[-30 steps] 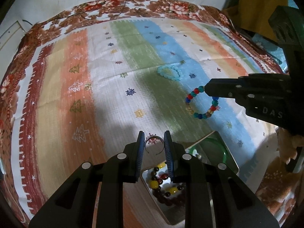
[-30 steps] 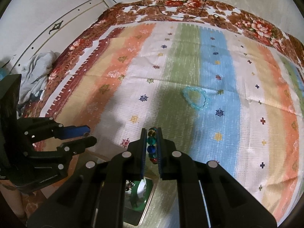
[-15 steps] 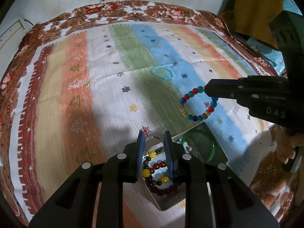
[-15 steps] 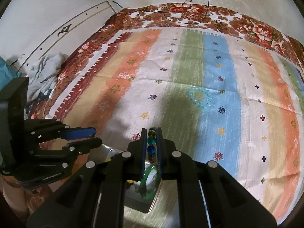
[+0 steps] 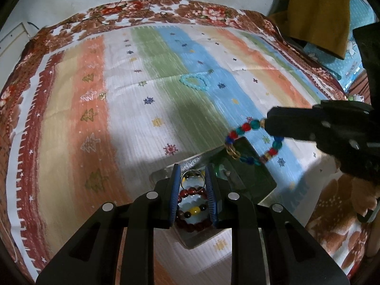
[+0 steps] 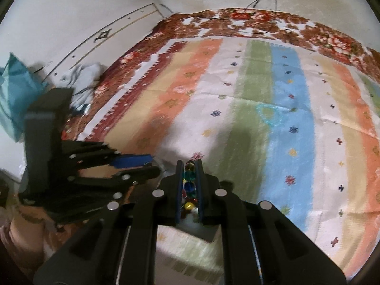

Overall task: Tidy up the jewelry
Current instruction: 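Open left tool over silver tin while right tool opens to drop bracelet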

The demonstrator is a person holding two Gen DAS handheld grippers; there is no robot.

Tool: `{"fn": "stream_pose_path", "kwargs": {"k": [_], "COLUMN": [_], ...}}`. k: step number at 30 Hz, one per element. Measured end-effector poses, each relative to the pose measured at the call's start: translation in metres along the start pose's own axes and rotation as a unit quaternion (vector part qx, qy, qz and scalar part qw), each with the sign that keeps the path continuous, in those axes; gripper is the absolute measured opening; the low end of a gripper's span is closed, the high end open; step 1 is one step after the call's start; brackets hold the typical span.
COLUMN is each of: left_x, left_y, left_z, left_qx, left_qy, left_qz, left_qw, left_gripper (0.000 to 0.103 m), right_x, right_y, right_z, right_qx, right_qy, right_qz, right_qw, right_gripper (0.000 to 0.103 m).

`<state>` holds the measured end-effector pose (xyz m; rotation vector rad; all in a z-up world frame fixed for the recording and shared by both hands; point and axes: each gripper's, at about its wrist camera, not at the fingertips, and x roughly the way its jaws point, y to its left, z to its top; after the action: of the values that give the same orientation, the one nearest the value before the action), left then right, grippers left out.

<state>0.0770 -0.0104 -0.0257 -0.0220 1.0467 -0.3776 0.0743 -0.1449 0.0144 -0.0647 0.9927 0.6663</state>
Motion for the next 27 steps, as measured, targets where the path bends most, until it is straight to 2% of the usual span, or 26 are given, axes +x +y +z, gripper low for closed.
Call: {"fn": "stream_pose_path", "kwargs": {"k": [3, 4, 5, 6, 8, 19, 22, 23, 26, 27], "left_x": [0.002, 0.004, 0.005, 0.006, 0.005, 0.005, 0.007, 0.007, 0.006, 0.006], "left_y": [-0.002, -0.003, -0.004, -0.006, -0.006, 0.012, 0.014, 0.015, 0.022, 0.024], "left_z": [-0.003, -0.004, -0.005, -0.005, -0.004, 0.000, 0.001, 0.003, 0.007, 0.008], "left_qx": [0.001, 0.002, 0.006, 0.011, 0.008, -0.020, -0.021, -0.021, -0.032, -0.036], "left_qy": [0.005, 0.009, 0.012, 0.013, 0.010, 0.005, 0.005, 0.004, -0.002, -0.004], "left_qz": [-0.003, -0.003, -0.004, -0.001, 0.000, 0.018, 0.029, 0.037, 0.045, 0.047], "left_qw": [1.0000, 1.0000, 0.9999, 0.9999, 0.9999, 0.9996, 0.9994, 0.9991, 0.9985, 0.9983], "left_gripper": [0.021, 0.021, 0.021, 0.025, 0.038, 0.041, 0.047, 0.052, 0.056, 0.061], "right_x": [0.006, 0.010, 0.013, 0.015, 0.014, 0.018, 0.020, 0.021, 0.025, 0.026], "right_y": [0.003, 0.004, 0.005, 0.004, 0.004, -0.013, -0.018, -0.020, -0.024, -0.025], "right_z": [-0.008, -0.010, -0.012, -0.012, -0.013, -0.011, -0.010, -0.009, -0.007, -0.006], "right_qx": [-0.004, -0.008, -0.010, -0.009, -0.015, 0.004, 0.009, 0.011, 0.012, 0.013], "right_qy": [0.022, 0.034, 0.043, 0.044, 0.037, 0.037, 0.039, 0.040, 0.042, 0.043], "right_qz": [0.013, 0.020, 0.022, 0.018, 0.002, -0.025, -0.033, -0.037, -0.048, -0.052], "right_qw": [1.000, 0.999, 0.999, 0.999, 0.999, 0.999, 0.999, 0.998, 0.998, 0.998], "right_gripper": [0.014, 0.020, 0.047, 0.063, 0.063, 0.063, 0.063, 0.063, 0.063, 0.063]}}
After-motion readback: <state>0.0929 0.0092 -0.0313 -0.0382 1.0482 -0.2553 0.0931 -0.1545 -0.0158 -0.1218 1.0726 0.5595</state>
